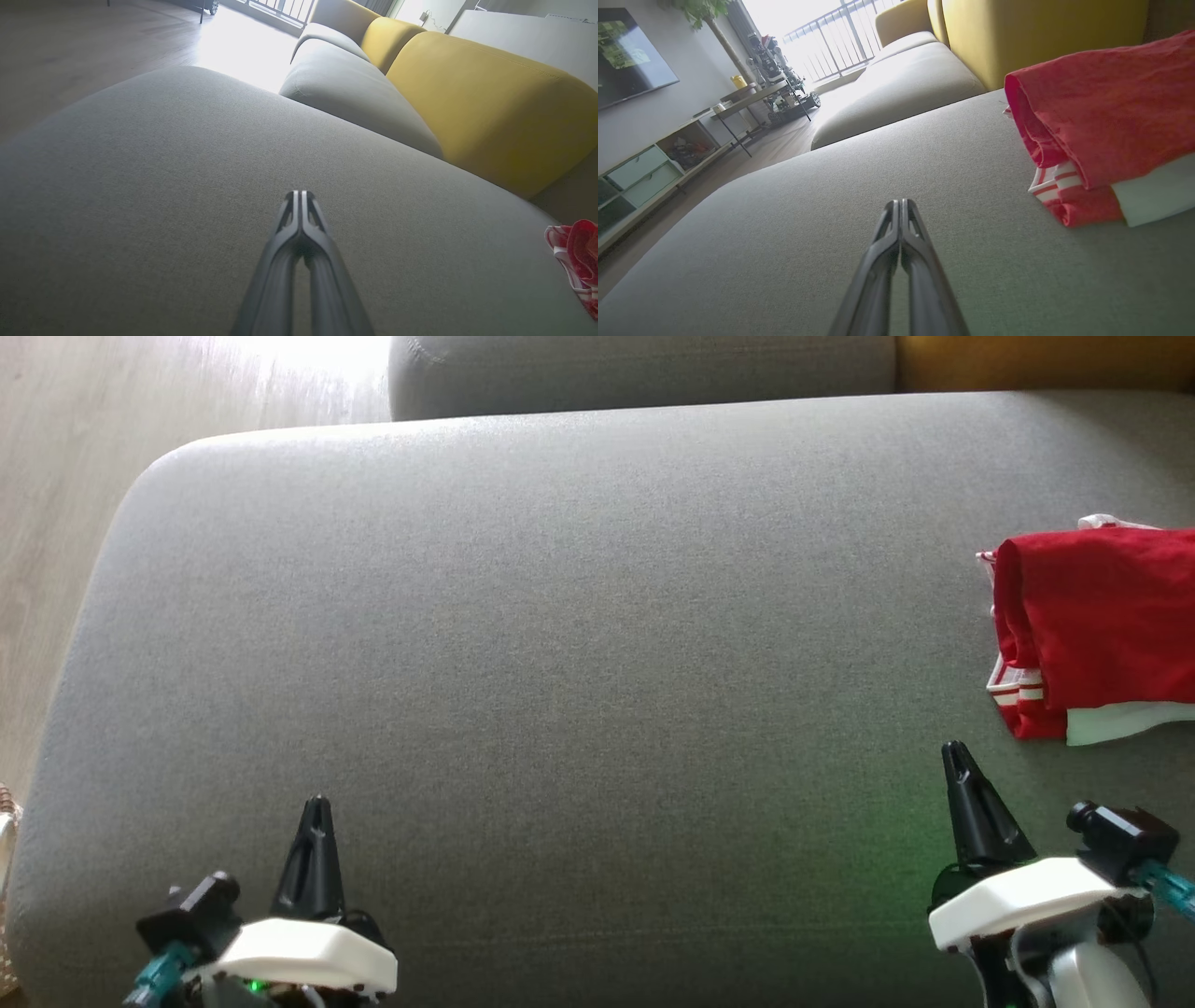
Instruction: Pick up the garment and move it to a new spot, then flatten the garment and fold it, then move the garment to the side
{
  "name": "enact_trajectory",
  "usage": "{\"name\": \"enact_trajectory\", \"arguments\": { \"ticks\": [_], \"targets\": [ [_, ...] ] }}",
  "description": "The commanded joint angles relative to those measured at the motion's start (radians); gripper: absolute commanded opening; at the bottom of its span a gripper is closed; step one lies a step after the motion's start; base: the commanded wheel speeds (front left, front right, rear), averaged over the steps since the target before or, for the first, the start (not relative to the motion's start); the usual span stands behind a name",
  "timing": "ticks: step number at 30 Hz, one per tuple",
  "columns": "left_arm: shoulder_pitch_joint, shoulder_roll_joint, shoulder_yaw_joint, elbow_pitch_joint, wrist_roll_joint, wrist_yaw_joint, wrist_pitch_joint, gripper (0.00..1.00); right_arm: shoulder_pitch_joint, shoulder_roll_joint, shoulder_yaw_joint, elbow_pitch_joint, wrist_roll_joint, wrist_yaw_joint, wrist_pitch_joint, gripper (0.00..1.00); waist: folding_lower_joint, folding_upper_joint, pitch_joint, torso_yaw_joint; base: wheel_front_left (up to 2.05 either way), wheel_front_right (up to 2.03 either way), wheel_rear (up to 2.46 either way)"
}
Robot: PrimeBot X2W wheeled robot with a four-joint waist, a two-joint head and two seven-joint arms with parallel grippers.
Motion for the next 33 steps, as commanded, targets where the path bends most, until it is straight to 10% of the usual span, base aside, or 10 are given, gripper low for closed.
{"name": "enact_trajectory", "arguments": {
  "ticks": [1, 33],
  "targets": [
    [-0.045, 0.008, 0.013, -0.025, -0.033, -0.009, 0.009, 0.00, -0.038, -0.005, -0.003, -0.038, 0.037, 0.000, 0.012, 0.00, 0.0000, 0.0000, -0.001, -0.001, 0.00, 0.00, 0.00],
    [-0.091, 0.022, 0.059, 0.010, -0.362, -0.062, 0.084, 0.00, -0.043, -0.005, -0.008, -0.055, 0.375, 0.000, 0.102, 0.00, 0.0000, 0.0000, -0.013, -0.012, 0.00, 0.00, 0.00]
  ]
}}
